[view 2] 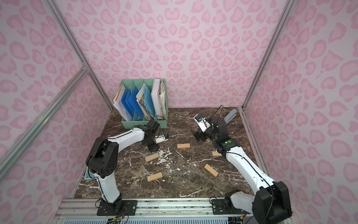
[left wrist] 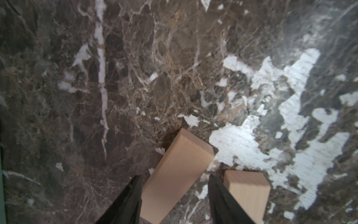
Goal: Assemble the number 6 with building blocks
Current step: Pick up the building block from the center of the board.
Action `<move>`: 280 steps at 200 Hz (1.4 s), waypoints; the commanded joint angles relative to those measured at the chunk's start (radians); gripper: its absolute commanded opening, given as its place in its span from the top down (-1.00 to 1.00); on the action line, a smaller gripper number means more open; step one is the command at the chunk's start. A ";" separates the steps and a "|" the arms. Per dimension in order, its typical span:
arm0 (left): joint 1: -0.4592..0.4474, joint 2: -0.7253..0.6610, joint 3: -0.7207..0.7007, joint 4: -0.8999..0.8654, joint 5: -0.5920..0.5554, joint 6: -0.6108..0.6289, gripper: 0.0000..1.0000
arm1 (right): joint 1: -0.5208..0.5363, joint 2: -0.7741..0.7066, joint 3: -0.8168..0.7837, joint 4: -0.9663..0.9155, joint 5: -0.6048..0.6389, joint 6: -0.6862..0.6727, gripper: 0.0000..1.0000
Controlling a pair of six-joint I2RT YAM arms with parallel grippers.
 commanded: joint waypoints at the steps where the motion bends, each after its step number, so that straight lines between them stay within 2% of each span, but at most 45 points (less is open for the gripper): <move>1: 0.010 0.011 0.014 0.000 0.008 0.014 -0.17 | -0.001 0.008 0.007 0.004 0.014 -0.014 -1.00; 87: 0.032 0.058 0.012 -0.031 0.072 0.008 -0.08 | -0.002 0.060 0.059 -0.007 0.022 -0.039 -1.00; 98: 0.033 0.064 0.015 -0.039 0.077 0.007 0.04 | -0.002 0.060 0.062 -0.008 0.026 -0.041 -1.00; 114: 0.033 0.067 0.022 -0.049 0.079 0.001 0.46 | -0.002 0.058 0.063 -0.009 0.027 -0.040 -1.00; 123: 0.033 0.065 0.023 -0.052 0.078 -0.004 0.59 | -0.003 0.056 0.061 -0.009 0.028 -0.039 -1.00; 144: 0.034 0.054 0.024 -0.049 0.073 -0.025 0.76 | -0.003 0.056 0.059 -0.010 0.031 -0.039 -1.00; 158: 0.033 0.046 0.032 -0.046 0.066 -0.055 0.79 | -0.003 0.054 0.061 -0.011 0.032 -0.039 -1.00; 175: 0.033 0.037 0.062 -0.017 0.005 -0.126 0.90 | -0.003 0.052 0.066 -0.008 0.032 -0.038 -1.00; 187: 0.033 0.038 0.114 -0.002 -0.088 -0.220 0.94 | -0.003 0.051 0.068 -0.004 0.033 -0.035 -1.00; 206: 0.032 0.031 0.220 -0.021 -0.135 -0.325 0.93 | -0.004 0.054 0.077 -0.003 0.045 -0.016 -1.00; 222: 0.031 0.030 0.302 -0.059 -0.162 -0.411 1.00 | -0.008 0.063 0.098 -0.024 0.058 0.001 -1.00; 240: 0.030 0.022 0.362 -0.118 -0.131 -0.481 1.00 | -0.017 0.059 0.113 -0.046 0.071 0.031 -1.00; 253: 0.025 0.028 0.414 -0.184 -0.121 -0.602 1.00 | -0.032 0.047 0.116 -0.064 0.068 0.043 -1.00; 265: 0.015 0.063 0.495 -0.313 -0.110 -0.724 1.00 | -0.039 0.026 0.107 -0.071 0.073 0.043 -1.00; 280: 0.002 0.146 0.629 -0.515 -0.020 -0.856 1.00 | -0.043 -0.010 0.072 -0.060 0.080 0.052 -1.00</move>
